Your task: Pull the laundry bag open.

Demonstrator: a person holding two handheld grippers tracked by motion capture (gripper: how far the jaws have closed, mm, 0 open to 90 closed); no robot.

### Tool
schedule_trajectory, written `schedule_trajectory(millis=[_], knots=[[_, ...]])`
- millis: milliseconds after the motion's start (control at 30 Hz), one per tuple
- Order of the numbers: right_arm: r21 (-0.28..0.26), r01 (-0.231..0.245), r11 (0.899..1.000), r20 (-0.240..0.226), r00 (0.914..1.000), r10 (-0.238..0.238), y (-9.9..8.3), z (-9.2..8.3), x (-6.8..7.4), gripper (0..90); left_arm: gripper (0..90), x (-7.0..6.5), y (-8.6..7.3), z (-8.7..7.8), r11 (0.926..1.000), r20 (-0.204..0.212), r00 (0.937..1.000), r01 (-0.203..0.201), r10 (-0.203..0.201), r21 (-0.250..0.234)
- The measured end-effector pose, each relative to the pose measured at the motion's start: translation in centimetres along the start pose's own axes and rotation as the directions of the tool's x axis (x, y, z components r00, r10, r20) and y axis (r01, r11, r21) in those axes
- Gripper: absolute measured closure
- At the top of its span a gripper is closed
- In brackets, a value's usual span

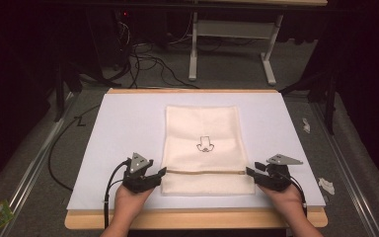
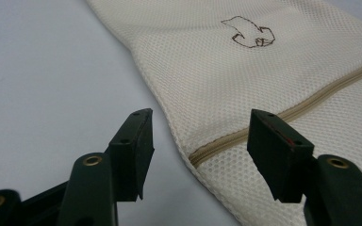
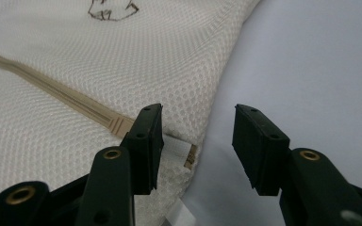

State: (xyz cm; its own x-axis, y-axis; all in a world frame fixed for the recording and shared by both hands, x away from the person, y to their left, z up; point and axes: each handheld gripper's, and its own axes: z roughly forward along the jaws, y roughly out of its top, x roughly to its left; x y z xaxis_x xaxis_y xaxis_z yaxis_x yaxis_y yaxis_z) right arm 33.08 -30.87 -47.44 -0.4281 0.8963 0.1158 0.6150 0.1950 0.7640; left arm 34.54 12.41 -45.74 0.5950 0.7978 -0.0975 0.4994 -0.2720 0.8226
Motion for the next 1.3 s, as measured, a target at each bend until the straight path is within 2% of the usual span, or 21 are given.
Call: schedule_trajectory(millis=[100,300,400,467,533,667,733,867,1000,1167,1300], knots=[[0.048,0.031,0.998,0.006,0.9995,-0.032,-0.1,0.6,0.4,54.3,42.1,-0.1,0.0,0.1,1.0,0.007,0.9999,-0.008,0.008,0.005],[0.05,0.031,0.998,0.01,0.9994,-0.032,-0.2,0.6,0.6,54.3,41.9,-0.2,0.0,0.0,1.0,0.011,0.9999,-0.004,0.004,-0.003],[0.055,0.058,0.997,0.0,0.9983,-0.059,-0.2,0.5,0.9,55.2,41.6,-0.2,0.1,0.1,0.9999,0.019,0.9998,0.005,-0.004,-0.01],[0.061,0.06,0.996,-0.005,0.9982,-0.06,-0.2,0.5,1.0,55.6,41.4,-0.3,0.1,0.1,1.0,0.021,0.9998,0.004,-0.004,-0.007],[0.061,0.065,0.996,-0.01,0.9979,-0.065,-0.2,0.5,1.2,60.5,41.3,-0.3,0.1,0.2,1.0,0.022,0.9998,0.002,-0.002,-0.006],[0.065,0.062,0.996,-0.021,0.9979,-0.061,-0.1,0.6,1.2,63.3,41.2,-0.3,0.1,0.2,1.0,0.024,0.9997,0.0,0.0,-0.004],[0.066,0.045,0.997,-0.03,0.9986,-0.043,-0.1,0.6,1.0,66.1,41.1,-0.3,0.1,0.1,1.0,0.028,0.9996,0.001,-0.001,-0.004],[0.064,0.052,0.997,-0.037,0.998,-0.05,-0.1,0.5,1.0,69.1,41.1,-0.4,0.1,0.1,1.0,0.031,0.9995,0.002,-0.002,-0.004],[0.063,0.057,0.996,-0.042,0.9976,-0.054,-0.2,0.4,1.0,75.8,41.1,-0.6,0.1,0.3,1.0,0.037,0.9993,0.001,0.0,-0.004],[0.057,0.087,0.995,-0.039,0.9957,-0.085,-0.3,0.4,1.1,82.4,41.3,-0.9,0.2,0.4,0.9999,0.049,0.9987,-0.013,0.013,-0.004],[0.056,0.119,0.991,-0.033,0.9926,-0.117,-0.2,0.2,1.4,84.2,41.5,-1.2,0.2,0.5,0.9997,0.064,0.9976,-0.023,0.024,-0.008]])
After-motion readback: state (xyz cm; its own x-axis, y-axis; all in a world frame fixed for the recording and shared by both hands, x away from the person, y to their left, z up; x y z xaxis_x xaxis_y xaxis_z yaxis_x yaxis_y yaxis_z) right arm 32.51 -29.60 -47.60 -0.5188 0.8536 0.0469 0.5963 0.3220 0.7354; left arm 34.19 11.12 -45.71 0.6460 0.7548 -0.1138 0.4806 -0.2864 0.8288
